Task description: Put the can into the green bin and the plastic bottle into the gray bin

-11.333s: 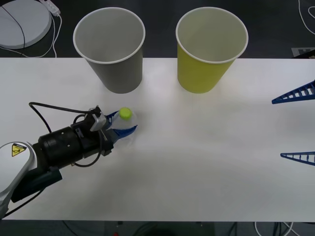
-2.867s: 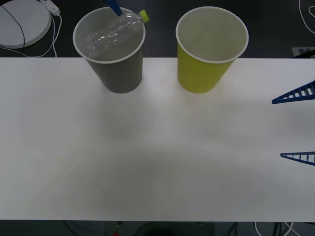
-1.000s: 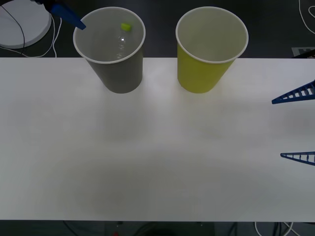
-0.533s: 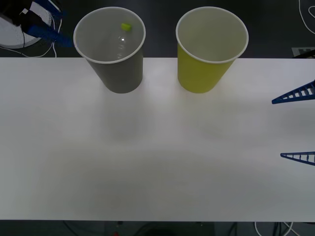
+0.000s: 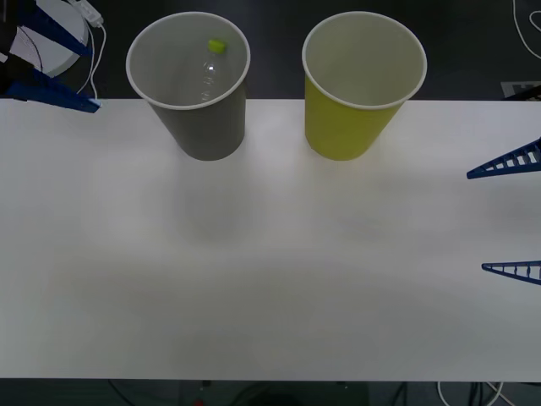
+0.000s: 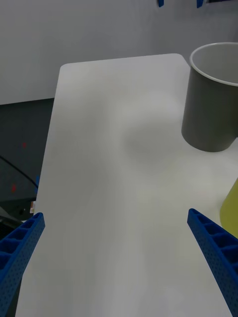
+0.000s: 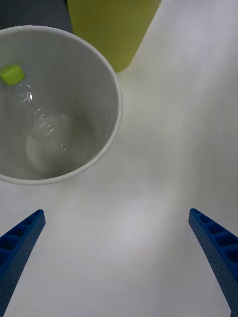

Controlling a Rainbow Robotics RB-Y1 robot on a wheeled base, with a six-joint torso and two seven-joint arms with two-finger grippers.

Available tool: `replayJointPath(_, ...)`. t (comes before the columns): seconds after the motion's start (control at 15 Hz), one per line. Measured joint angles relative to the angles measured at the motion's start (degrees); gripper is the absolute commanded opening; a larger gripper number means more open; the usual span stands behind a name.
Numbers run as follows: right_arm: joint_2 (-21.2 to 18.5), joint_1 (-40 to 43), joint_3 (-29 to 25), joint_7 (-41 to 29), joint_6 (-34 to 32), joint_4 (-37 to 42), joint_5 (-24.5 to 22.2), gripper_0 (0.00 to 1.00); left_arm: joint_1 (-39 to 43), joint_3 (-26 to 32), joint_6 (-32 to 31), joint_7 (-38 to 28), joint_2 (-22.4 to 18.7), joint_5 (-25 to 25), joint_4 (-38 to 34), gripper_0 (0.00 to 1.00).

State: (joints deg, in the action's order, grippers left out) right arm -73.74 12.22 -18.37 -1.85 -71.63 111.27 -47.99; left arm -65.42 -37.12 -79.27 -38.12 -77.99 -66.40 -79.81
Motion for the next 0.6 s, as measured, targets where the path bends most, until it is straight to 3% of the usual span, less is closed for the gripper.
replayJointPath(0.27, 0.00, 0.00, 0.00, 0.00, 0.00, 0.00, 0.00, 1.00, 14.58, 14.49, 1.09, 1.10, 0.21, -0.87, -6.25, 1.00)
replayJointPath(0.6, 0.00, 0.00, 0.00, 0.00, 0.00, 0.00, 0.00, 1.00, 35.89, 34.06, 3.49, 4.04, 4.55, -4.03, -15.86, 1.00)
